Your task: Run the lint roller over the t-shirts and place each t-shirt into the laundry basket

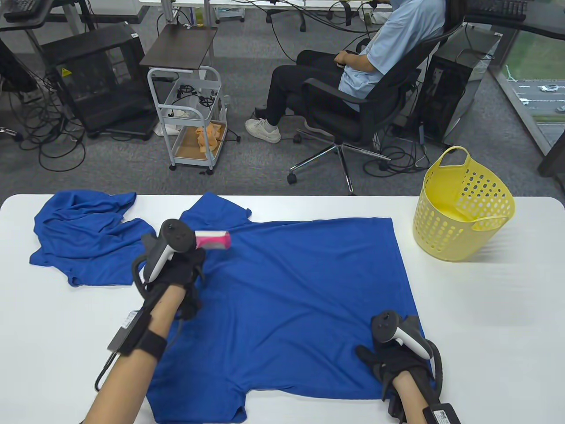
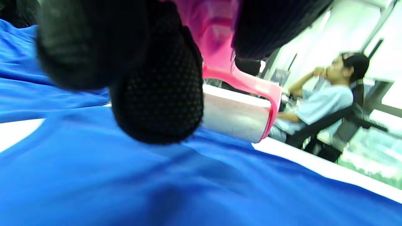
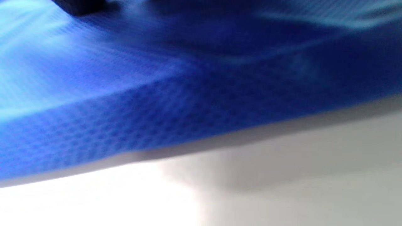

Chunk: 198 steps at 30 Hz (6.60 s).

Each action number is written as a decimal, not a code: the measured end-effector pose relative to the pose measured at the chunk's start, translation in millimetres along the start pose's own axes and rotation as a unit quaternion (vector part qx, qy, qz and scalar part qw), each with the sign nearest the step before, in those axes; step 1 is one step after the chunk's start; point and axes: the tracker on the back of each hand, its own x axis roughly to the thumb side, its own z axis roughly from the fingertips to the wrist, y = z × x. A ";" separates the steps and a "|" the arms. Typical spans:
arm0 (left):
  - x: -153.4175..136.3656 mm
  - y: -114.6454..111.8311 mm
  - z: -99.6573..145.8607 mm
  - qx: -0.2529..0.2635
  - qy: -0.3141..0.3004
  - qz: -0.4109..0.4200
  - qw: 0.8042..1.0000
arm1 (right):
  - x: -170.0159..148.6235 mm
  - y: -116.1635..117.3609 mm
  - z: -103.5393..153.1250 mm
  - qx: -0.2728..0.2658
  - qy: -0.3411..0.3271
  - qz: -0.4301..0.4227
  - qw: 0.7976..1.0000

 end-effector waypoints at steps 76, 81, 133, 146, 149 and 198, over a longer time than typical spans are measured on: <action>-5.8 -47.7 -141.6 -0.037 0.163 -0.074 0.983 | -0.4 0.1 -0.2 0.002 -0.002 -0.002 1.000; -9.9 -40.0 -136.6 0.014 0.150 -0.044 0.988 | -0.2 -0.1 -0.3 0.003 -0.001 -0.001 1.000; 55.0 -102.3 140.4 0.138 -0.293 0.153 0.934 | 57.6 -41.5 76.6 -0.330 -0.205 -0.281 0.877; -0.4 -80.9 107.9 0.190 -0.130 0.077 0.970 | -126.5 -58.8 56.8 -0.354 0.145 -0.259 0.887; -5.4 -83.3 104.4 0.185 -0.111 0.071 0.974 | -146.7 -50.5 48.5 -0.341 0.188 -0.266 0.882; -40.5 -81.6 97.8 0.150 -0.075 0.016 0.986 | 204.1 -48.2 -54.2 -0.193 -0.102 0.024 0.976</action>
